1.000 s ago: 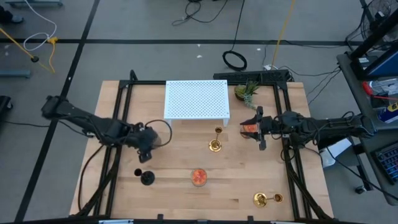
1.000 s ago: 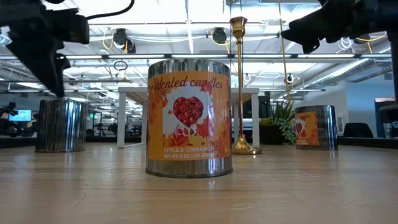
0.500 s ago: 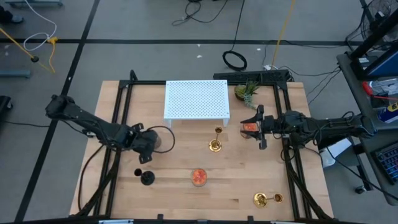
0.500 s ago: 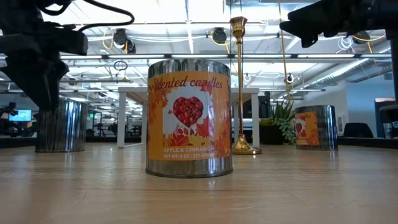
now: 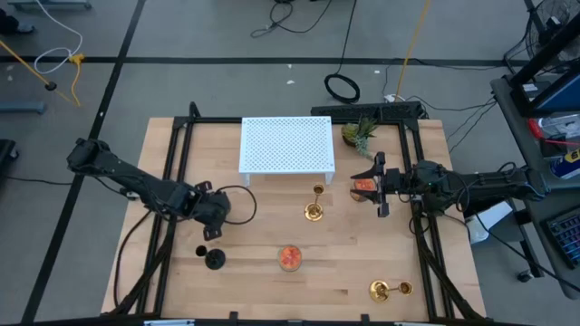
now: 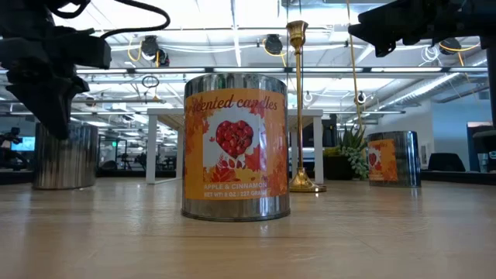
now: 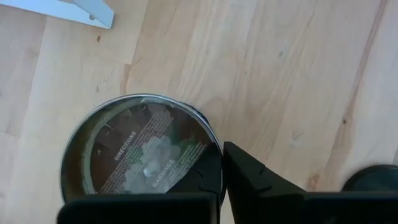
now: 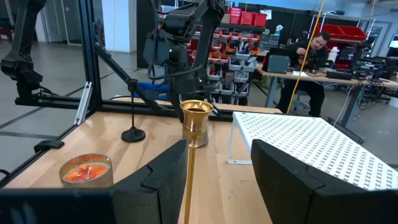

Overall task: Pick & Place candle stick holders
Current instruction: Put the brown scented candle on the shelf

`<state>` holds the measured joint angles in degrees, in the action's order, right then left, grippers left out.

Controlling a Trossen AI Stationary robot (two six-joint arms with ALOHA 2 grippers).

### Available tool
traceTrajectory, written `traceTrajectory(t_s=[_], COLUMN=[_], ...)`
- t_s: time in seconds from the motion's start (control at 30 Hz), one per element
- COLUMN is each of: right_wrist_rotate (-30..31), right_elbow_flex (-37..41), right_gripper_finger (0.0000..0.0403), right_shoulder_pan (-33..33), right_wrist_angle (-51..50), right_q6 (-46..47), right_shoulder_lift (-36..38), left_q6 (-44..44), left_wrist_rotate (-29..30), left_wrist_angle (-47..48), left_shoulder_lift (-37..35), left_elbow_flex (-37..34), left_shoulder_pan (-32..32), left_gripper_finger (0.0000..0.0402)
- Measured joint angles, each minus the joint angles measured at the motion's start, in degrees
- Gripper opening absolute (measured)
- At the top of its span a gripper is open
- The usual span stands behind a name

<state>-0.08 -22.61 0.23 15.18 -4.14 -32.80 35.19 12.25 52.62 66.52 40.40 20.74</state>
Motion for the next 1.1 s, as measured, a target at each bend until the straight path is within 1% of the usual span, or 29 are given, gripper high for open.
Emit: traceTrajectory(t_s=[0.1, 0.27, 0.43, 0.8, 0.93, 1.0, 1.1], right_wrist_rotate=[0.00, 0.00, 0.00, 0.02, 0.02, 0.02, 0.02], right_elbow_flex=[0.01, 0.00, 0.01, 0.00, 0.00, 0.02, 0.02], right_gripper_finger=[0.0178, 0.0178, 0.0178, 0.0178, 0.0178, 0.0178, 0.0178], right_shoulder_pan=[0.00, 0.00, 0.00, 0.00, 0.00, 0.00, 0.00], right_wrist_angle=[0.00, 0.00, 0.00, 0.00, 0.00, 0.00, 0.00], right_q6=[-0.01, 0.00, 0.00, 0.00, 0.00, 0.00, 0.00], right_shoulder_lift=[-0.02, -0.02, -0.01, 0.00, 0.00, 0.00, -0.02], left_q6=[-0.21, 0.53, -0.19, -1.25, -5.48, -8.25, -11.57], left_wrist_rotate=[0.02, -0.89, -3.18, -2.13, 0.51, 1.85, 2.79], left_wrist_angle=[-0.03, 0.17, 1.55, 12.94, 15.88, 16.00, 15.76], left_shoulder_lift=[0.00, 0.17, 0.17, 0.13, 0.11, 0.13, 0.24], left_elbow_flex=[0.00, 0.80, 4.72, 20.64, 26.51, 29.15, 32.67], left_shoulder_pan=[-0.09, -0.09, 0.19, 2.95, 3.21, 1.78, -2.23], left_gripper_finger=[0.0018, 0.0008, 0.0006, 0.0004, 0.0004, 0.0004, 0.0004])
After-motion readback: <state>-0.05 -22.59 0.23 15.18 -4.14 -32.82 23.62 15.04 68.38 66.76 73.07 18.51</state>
